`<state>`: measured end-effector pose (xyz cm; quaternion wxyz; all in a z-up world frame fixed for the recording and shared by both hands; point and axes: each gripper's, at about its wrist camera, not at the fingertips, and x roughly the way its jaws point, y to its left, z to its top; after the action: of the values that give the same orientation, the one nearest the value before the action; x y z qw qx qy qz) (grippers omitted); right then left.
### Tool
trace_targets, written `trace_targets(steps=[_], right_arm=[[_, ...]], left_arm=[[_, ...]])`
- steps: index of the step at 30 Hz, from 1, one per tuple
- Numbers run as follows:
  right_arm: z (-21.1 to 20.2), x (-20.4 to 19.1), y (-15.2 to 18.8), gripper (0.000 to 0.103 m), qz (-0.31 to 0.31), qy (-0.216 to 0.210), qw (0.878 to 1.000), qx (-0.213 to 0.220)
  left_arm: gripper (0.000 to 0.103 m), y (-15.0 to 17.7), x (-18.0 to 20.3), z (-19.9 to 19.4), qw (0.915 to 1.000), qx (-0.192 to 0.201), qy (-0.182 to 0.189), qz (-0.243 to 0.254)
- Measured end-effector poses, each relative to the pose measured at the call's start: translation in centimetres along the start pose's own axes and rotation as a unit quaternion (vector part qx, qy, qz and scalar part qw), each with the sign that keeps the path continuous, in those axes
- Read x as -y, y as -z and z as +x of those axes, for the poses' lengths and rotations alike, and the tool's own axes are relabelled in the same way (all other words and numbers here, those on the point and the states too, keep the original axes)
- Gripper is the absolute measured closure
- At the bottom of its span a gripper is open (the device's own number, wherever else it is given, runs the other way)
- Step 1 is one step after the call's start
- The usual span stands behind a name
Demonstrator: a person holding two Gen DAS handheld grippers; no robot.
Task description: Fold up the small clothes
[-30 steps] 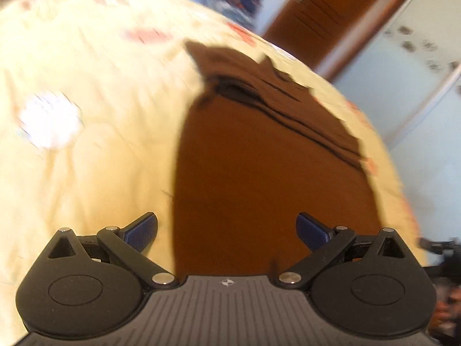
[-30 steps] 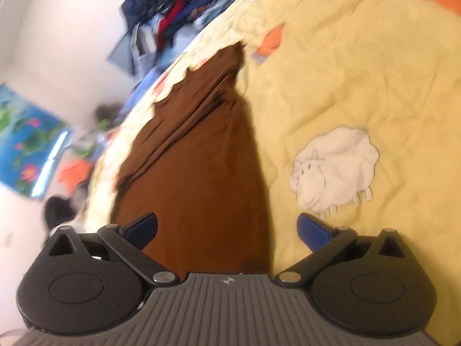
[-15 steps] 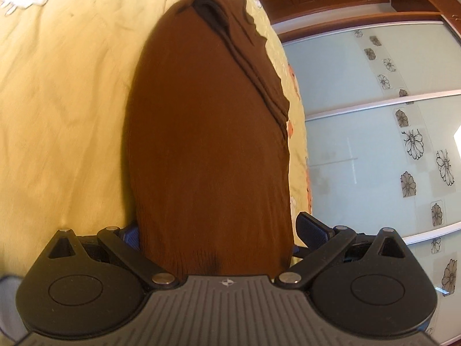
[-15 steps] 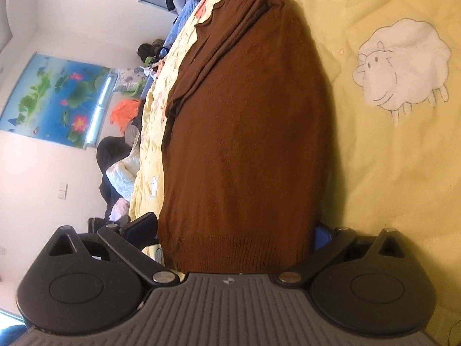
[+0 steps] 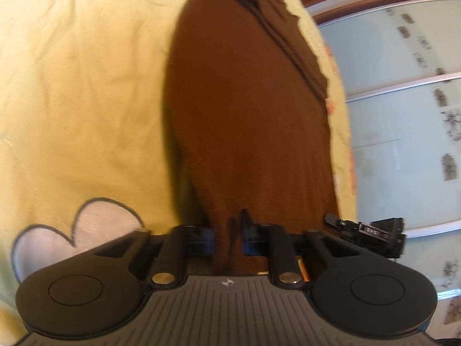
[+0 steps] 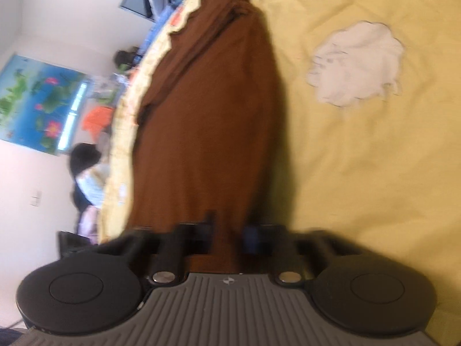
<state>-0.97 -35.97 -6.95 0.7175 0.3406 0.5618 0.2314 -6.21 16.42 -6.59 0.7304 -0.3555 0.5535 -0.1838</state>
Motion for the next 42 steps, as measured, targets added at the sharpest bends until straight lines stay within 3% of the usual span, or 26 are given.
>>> trace_targets(steps=[4, 9, 14, 17, 20, 21, 22, 23, 24, 25, 27, 30, 32, 35, 39, 42], right_arm=[[-0.3, -0.6, -0.3, 0.090, -0.014, -0.008, 1.000, 0.024], [-0.8, -3.9, -3.6, 0.090, -0.036, -0.089, 0.993, 0.067], [0.3, -6.3, -11.7, 0.090, -0.047, -0.139, 0.981, 0.123], [1.5, -5.5, -18.3, 0.090, -0.013, -0.151, 0.975, 0.159], [3.3, -3.7, -25.1, 0.090, 0.038, -0.149, 0.970, 0.189], [4.4, -2.9, -27.2, 0.085, 0.062, -0.145, 0.968, 0.196], [5.5, -2.0, -29.1, 0.066, 0.088, -0.133, 0.965, 0.207], [6.4, -1.1, -30.5, 0.046, 0.104, -0.115, 0.965, 0.214], [7.2, -0.5, -31.3, 0.011, 0.125, -0.081, 0.964, 0.221], [7.6, -0.1, -31.6, 0.007, 0.146, -0.046, 0.961, 0.232], [7.6, 0.0, -31.0, 0.011, 0.131, -0.055, 0.962, 0.234], [6.3, -1.3, -28.2, 0.010, 0.051, -0.019, 0.971, 0.235], [5.4, -1.9, -26.0, 0.010, -0.005, 0.044, 0.972, 0.230], [5.0, -1.7, -22.8, 0.009, -0.049, 0.113, 0.970, 0.210], [6.0, -1.7, -19.9, 0.009, -0.061, 0.107, 0.977, 0.176], [7.3, -3.1, -19.9, 0.012, -0.072, 0.087, 0.982, 0.151]], left_arm=[[0.097, -1.3, 1.3, -0.5, 0.9997, 0.006, -0.006, 0.023], [0.097, -6.8, 4.6, -1.7, 0.9948, 0.062, 0.052, 0.062], [0.097, -16.4, 7.7, -0.7, 0.9843, 0.134, 0.083, 0.080], [0.097, -23.2, 8.4, 0.8, 0.9778, 0.172, 0.099, 0.067], [0.097, -29.6, 9.2, 3.1, 0.9707, 0.222, 0.064, 0.067], [0.097, -31.5, 9.1, 4.0, 0.9676, 0.240, 0.044, 0.065], [0.092, -33.3, 8.7, 5.2, 0.9667, 0.249, 0.020, 0.056], [0.088, -34.7, 8.1, 6.3, 0.9708, 0.237, -0.005, 0.034], [0.080, -35.8, 7.4, 7.2, 0.9759, 0.216, -0.029, -0.003], [0.077, -36.1, 6.7, 7.5, 0.9782, 0.201, -0.037, -0.036], [0.072, -34.4, 5.8, 6.5, 0.9759, 0.215, -0.012, -0.036], [0.009, -30.0, 5.1, 4.0, 0.9651, 0.260, -0.035, -0.003], [0.008, -27.0, 3.8, 2.2, 0.9572, 0.285, -0.051, 0.003], [0.008, -22.8, 1.8, 1.5, 0.9632, 0.262, -0.045, -0.037], [0.009, -18.7, 0.7, 3.3, 0.9687, 0.238, -0.030, -0.062], [0.009, -18.6, 2.7, 4.7, 0.9749, 0.220, -0.035, -0.010]])
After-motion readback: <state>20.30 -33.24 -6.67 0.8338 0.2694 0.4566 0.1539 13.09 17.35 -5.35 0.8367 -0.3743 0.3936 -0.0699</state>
